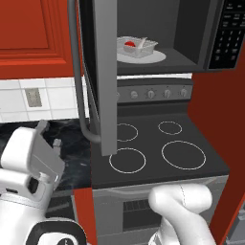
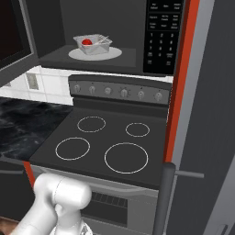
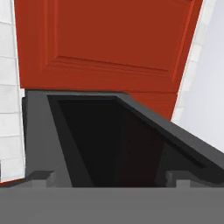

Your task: Place the tupperware containing the fish and tomato meal in the microwave. Close the microwave door and press the start button to reheat the meal.

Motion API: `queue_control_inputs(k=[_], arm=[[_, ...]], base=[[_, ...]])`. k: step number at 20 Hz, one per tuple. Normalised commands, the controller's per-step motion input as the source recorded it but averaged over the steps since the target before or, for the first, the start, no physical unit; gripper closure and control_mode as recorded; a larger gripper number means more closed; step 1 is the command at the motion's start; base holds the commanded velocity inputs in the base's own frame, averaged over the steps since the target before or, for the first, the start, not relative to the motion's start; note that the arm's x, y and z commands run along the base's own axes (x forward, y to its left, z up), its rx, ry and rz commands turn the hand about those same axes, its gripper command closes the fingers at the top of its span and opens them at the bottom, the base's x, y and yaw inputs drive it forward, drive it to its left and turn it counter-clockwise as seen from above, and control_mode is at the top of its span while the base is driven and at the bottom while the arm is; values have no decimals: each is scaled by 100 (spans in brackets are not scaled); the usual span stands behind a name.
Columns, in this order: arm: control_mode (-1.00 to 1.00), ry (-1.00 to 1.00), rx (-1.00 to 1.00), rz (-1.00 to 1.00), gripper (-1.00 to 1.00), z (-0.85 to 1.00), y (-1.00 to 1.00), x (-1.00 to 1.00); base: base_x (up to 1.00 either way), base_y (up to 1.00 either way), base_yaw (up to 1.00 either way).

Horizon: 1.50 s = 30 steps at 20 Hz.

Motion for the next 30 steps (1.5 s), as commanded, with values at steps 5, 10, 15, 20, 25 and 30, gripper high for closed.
queue_control_inputs(k=[5, 10, 15, 20, 25, 30], arm=[[-100, 0, 8, 0, -100, 0, -5, 71], [-100, 0, 7, -1, -100, 0, -28, 43], [-100, 0, 10, -5, -100, 0, -81, 0], [-100, -3, 16, -5, -100, 0, -100, 0], [-100, -6, 20, -2, -100, 11, -100, 0], [-100, -4, 22, 0, -100, 32, -100, 10]], base=[[0, 0, 0], [0, 0, 0], [0, 0, 0], [0, 0, 0], [0, 0, 0], [0, 0, 0]])
